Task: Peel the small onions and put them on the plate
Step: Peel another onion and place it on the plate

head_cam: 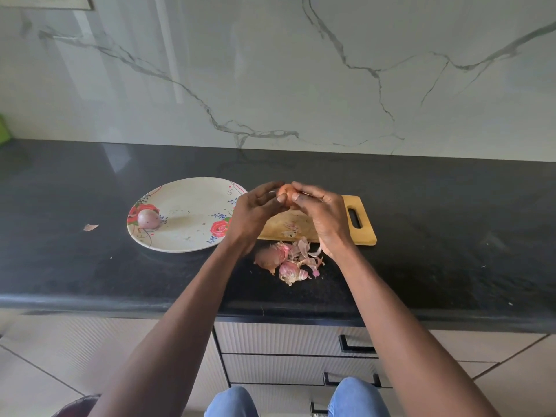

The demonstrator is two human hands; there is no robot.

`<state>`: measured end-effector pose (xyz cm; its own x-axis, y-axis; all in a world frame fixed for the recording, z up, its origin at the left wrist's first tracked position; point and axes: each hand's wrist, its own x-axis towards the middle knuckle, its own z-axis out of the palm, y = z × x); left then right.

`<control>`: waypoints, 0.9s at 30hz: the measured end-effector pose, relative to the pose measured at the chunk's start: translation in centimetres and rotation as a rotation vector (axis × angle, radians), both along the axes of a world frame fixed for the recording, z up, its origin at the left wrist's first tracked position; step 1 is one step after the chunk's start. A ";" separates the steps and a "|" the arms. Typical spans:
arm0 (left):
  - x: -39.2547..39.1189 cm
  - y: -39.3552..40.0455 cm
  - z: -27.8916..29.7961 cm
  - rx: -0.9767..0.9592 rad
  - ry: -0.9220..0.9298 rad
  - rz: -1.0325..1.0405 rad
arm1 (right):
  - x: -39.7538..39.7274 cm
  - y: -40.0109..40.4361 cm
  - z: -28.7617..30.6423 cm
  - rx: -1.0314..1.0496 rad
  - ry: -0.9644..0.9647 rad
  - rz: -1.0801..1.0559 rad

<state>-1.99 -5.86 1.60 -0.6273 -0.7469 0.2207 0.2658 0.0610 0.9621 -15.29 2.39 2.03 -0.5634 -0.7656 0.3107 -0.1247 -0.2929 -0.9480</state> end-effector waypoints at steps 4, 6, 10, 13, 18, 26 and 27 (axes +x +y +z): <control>-0.1 0.3 0.0 0.050 0.007 0.034 | -0.1 -0.2 -0.6 -0.017 0.352 -0.227; -0.1 0.4 0.2 0.066 0.007 0.040 | 0.1 -0.3 -0.9 -0.028 0.541 -0.322; 0.0 0.2 0.2 0.147 0.016 -0.008 | -0.2 -0.4 -1.2 -0.094 0.710 -0.373; -0.1 -0.1 -0.2 0.105 -0.038 0.006 | -0.3 -0.5 -1.5 -0.088 0.765 -0.360; -0.1 0.1 -0.2 -0.066 -0.136 0.098 | -0.5 -0.8 -1.8 -0.083 0.797 -0.371; -0.2 -0.3 -0.6 -0.157 -0.164 0.100 | 0.2 -0.8 -1.7 -0.015 0.815 -0.383; -0.2 -0.3 -0.6 -0.150 -0.156 0.099 | 0.3 -0.8 -1.7 -0.007 0.827 -0.390</control>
<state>-2.22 -6.21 0.96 -0.5878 -0.7726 0.2399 0.1001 0.2248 0.9692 -15.00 1.62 0.35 -0.3773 -0.5641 0.7345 -0.8549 -0.0928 -0.5105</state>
